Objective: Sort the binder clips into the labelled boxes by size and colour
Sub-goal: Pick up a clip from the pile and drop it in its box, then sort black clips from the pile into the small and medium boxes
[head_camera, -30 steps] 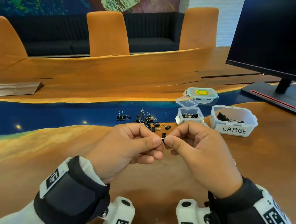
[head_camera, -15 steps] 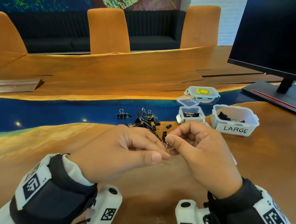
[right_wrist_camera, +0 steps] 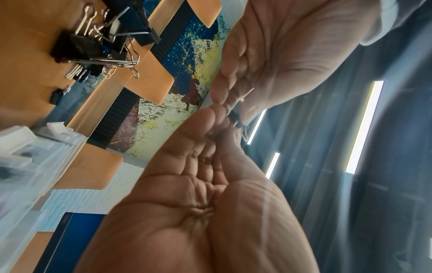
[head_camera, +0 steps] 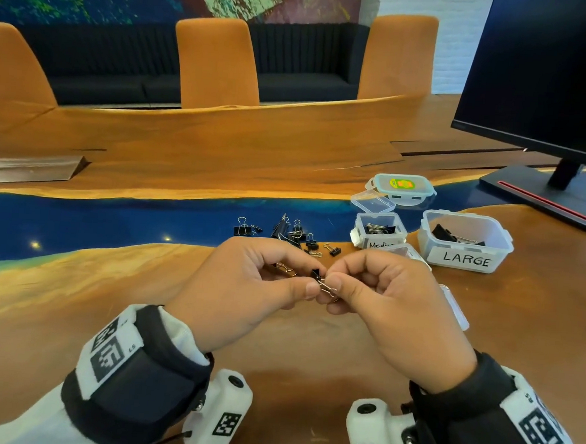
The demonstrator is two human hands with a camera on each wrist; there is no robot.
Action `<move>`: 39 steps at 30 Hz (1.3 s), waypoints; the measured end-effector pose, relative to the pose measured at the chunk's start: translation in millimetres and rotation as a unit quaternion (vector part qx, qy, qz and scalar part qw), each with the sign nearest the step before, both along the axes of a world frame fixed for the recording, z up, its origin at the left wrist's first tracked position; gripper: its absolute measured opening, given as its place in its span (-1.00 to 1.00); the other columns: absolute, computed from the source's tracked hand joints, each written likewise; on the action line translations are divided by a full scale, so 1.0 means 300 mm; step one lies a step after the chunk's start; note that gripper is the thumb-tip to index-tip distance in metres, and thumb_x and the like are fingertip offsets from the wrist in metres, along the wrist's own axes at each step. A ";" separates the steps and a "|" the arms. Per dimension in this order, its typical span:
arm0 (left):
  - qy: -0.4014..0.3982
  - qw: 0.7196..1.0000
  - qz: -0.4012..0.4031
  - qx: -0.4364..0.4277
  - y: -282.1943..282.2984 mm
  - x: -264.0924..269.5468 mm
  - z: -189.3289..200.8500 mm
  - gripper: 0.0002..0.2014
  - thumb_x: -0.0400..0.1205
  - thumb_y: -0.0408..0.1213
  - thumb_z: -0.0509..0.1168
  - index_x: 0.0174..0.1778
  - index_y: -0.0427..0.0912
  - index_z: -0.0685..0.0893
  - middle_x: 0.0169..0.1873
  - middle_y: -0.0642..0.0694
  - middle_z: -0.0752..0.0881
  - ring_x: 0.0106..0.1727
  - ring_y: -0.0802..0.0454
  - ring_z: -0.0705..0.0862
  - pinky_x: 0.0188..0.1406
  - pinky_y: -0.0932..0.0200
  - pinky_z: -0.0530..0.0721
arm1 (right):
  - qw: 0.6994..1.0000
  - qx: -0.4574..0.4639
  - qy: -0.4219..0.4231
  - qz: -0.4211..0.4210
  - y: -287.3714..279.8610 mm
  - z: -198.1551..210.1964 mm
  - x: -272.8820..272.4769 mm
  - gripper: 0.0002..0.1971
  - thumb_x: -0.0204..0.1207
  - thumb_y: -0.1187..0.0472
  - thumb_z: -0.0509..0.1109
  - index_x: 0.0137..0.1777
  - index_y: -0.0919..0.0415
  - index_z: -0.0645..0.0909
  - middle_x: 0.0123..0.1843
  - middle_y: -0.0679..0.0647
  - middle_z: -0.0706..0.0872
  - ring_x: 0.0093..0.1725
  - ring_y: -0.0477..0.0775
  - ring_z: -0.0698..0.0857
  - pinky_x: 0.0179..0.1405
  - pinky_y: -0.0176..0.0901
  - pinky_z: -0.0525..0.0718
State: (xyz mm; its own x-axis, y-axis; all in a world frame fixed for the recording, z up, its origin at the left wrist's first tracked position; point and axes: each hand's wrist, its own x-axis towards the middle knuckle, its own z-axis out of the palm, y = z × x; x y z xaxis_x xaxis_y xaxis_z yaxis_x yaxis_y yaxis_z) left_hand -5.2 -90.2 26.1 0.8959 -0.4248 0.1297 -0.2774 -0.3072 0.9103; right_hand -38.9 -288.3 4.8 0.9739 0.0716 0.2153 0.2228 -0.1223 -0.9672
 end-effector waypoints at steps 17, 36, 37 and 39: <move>0.054 0.992 0.102 -0.048 0.029 0.048 0.007 -0.81 0.57 -0.44 0.50 0.07 -0.19 0.75 -0.28 -0.25 0.84 -0.19 -0.15 0.86 -0.23 0.05 0.84 | 0.805 -0.592 0.044 0.000 -0.262 0.229 0.276 -0.79 0.58 0.14 0.49 0.16 -0.12 0.67 0.03 -0.25 0.70 0.06 -0.18 0.67 0.11 -0.24 0.60; 0.026 0.996 0.089 -0.013 0.016 0.082 0.007 -0.85 0.54 -0.29 0.56 -0.02 -0.07 0.78 -0.29 -0.07 0.84 -0.20 -0.10 0.83 -0.32 0.22 0.75 | 0.682 -0.724 0.050 0.093 -0.191 0.181 0.319 -0.31 0.35 0.00 0.63 0.43 -0.14 0.37 0.35 -0.13 0.63 0.19 0.00 0.66 0.18 -0.06 0.71; 0.016 0.996 0.091 -0.011 0.007 0.087 0.005 -0.86 0.53 -0.27 0.57 -0.04 -0.03 0.79 -0.29 0.00 0.83 -0.23 -0.02 0.81 -0.33 0.25 0.72 | 0.699 -0.707 0.036 0.100 -0.175 0.193 0.303 -0.30 0.35 0.00 0.63 0.43 -0.14 0.34 0.34 -0.15 0.62 0.19 0.00 0.66 0.18 -0.05 0.72; -0.009 0.996 0.093 -0.005 -0.019 0.090 0.005 -0.86 0.52 -0.23 0.58 -0.07 0.00 0.79 -0.29 0.10 0.80 -0.29 0.22 0.73 -0.35 0.37 0.64 | 0.724 -0.677 0.012 0.130 -0.135 0.209 0.270 -0.27 0.34 -0.03 0.62 0.42 -0.13 0.29 0.31 -0.17 0.61 0.17 0.00 0.67 0.17 -0.01 0.72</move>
State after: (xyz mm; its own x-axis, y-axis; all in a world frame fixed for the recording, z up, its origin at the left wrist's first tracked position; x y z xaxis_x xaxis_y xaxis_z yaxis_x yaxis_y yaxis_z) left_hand 21.8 -96.0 27.5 0.9566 -0.2500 0.1497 -0.2327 -0.3462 0.9088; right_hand 42.1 -328.9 67.5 0.8916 0.3829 -0.2417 0.3938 -0.9192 -0.0036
